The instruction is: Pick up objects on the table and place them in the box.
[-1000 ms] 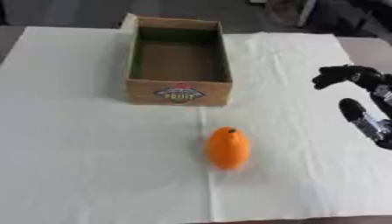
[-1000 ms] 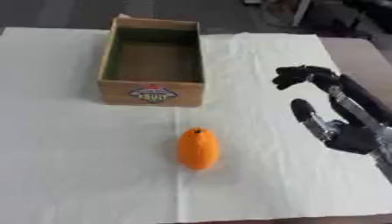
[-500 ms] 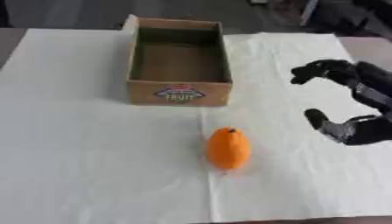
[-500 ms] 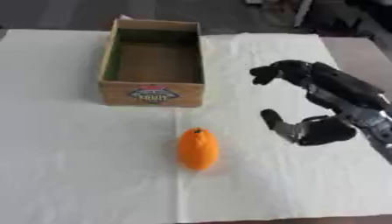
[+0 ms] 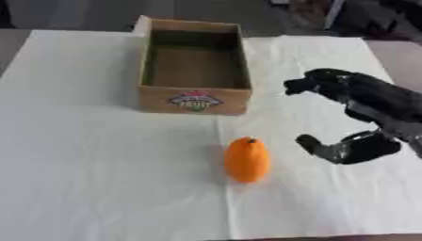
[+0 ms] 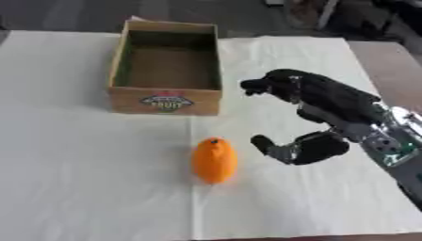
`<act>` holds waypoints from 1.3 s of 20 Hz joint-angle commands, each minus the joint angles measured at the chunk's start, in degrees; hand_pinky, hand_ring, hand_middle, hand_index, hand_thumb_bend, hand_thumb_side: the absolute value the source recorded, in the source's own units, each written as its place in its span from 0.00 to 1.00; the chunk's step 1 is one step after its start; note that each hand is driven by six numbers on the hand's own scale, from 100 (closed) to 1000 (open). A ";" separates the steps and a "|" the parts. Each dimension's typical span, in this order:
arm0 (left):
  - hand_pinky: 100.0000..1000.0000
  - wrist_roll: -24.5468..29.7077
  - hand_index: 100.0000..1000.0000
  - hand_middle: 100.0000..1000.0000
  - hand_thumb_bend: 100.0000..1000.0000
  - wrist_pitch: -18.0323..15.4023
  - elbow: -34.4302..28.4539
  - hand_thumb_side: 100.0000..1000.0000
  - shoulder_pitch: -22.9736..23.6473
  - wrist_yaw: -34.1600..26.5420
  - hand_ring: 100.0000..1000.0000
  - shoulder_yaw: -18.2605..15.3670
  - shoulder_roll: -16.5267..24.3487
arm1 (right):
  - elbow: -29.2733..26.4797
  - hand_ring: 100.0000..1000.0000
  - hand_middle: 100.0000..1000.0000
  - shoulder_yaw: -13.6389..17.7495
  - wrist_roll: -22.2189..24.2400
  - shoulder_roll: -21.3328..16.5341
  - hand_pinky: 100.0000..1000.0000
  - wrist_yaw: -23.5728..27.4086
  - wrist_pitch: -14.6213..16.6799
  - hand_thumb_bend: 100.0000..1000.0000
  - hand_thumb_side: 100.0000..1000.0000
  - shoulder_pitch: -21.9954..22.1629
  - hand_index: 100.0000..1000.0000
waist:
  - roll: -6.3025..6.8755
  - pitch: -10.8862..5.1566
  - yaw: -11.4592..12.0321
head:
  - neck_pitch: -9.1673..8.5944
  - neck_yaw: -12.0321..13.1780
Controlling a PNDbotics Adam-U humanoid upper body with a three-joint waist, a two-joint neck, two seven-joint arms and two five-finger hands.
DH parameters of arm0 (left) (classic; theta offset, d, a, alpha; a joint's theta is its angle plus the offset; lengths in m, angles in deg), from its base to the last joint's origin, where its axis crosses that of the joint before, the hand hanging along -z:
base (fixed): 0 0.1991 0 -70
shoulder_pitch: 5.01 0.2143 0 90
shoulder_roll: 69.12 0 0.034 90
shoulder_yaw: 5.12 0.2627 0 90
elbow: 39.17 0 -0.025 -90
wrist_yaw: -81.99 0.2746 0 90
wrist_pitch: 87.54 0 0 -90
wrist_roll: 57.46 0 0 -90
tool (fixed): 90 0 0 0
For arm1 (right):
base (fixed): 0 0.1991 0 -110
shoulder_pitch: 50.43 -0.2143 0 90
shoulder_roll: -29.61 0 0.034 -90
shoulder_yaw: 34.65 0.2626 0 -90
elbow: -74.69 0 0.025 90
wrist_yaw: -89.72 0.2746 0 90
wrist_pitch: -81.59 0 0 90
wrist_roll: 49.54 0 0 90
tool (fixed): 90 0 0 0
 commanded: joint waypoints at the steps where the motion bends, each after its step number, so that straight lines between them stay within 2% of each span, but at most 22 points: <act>1: 0.35 0.11 0.56 0.45 0.00 0.37 -1.11 0.62 -0.40 0.37 0.44 0.15 0.83 | -0.83 0.88 0.85 -1.69 3.85 -1.15 0.99 -3.89 -1.17 0.28 0.68 -0.99 1.00 | 0.13 -0.67 0.04 | -0.61 0.21; 2: 0.35 0.14 0.56 0.45 0.00 0.37 -1.11 0.62 -0.44 0.36 0.44 0.18 0.83 | -0.83 0.91 0.86 -2.43 5.40 -1.08 1.00 -5.12 -1.42 0.30 0.68 -1.16 1.00 | 0.12 -0.64 0.11 | -0.60 0.17; 6: 0.35 0.45 0.56 0.45 0.00 0.49 -1.11 0.63 -0.49 0.26 0.44 0.40 0.58 | -0.83 0.91 0.88 -5.17 9.92 -0.37 0.99 -7.50 -1.34 0.35 0.69 -1.55 1.00 | 0.29 -0.46 0.42 | -0.83 -0.12; 14: 0.35 1.06 0.56 0.45 0.00 0.56 -1.11 0.63 -0.29 0.08 0.44 0.70 0.28 | -0.83 0.89 0.90 -7.54 15.59 1.22 0.98 -7.06 -4.38 0.33 0.69 -2.93 1.00 | 0.61 -0.47 0.60 | -1.18 -0.02; 15: 0.35 1.09 0.56 0.45 0.00 0.55 -1.11 0.63 -0.27 0.07 0.44 0.71 0.27 | -0.83 0.89 0.90 -7.68 15.98 1.35 0.98 -6.82 -4.73 0.33 0.69 -3.21 1.00 | 0.62 -0.49 0.59 | -1.21 -0.04; 16: 0.35 1.10 0.56 0.45 0.00 0.53 -1.11 0.63 -0.23 0.08 0.44 0.70 0.27 | -0.83 0.88 0.89 -7.76 16.26 1.43 0.98 -6.64 -5.03 0.28 0.71 -3.49 1.00 | 0.63 -0.50 0.60 | -1.29 -0.07; 17: 0.35 1.11 0.56 0.45 0.00 0.53 -1.11 0.63 -0.21 0.09 0.44 0.69 0.26 | -0.83 0.88 0.89 -7.80 16.40 1.51 0.98 -6.49 -5.35 0.30 0.71 -3.75 1.00 | 0.63 -0.50 0.60 | -1.33 -0.12; 21: 0.35 1.37 0.56 0.45 0.00 0.52 -1.11 0.63 -0.20 0.18 0.44 0.75 0.17 | -0.83 0.88 0.89 -7.68 16.17 2.05 0.97 -6.18 -6.53 0.28 0.72 -4.76 1.00 | 0.59 -0.38 0.60 | -1.14 -0.32; 26: 0.35 1.61 0.56 0.45 0.00 0.54 -1.11 0.63 -0.23 0.43 0.44 0.68 0.04 | -0.83 0.87 0.89 -6.88 13.97 3.43 0.96 -8.23 -7.40 0.23 0.72 -6.06 1.00 | 0.49 -0.15 0.48 | -1.09 -0.25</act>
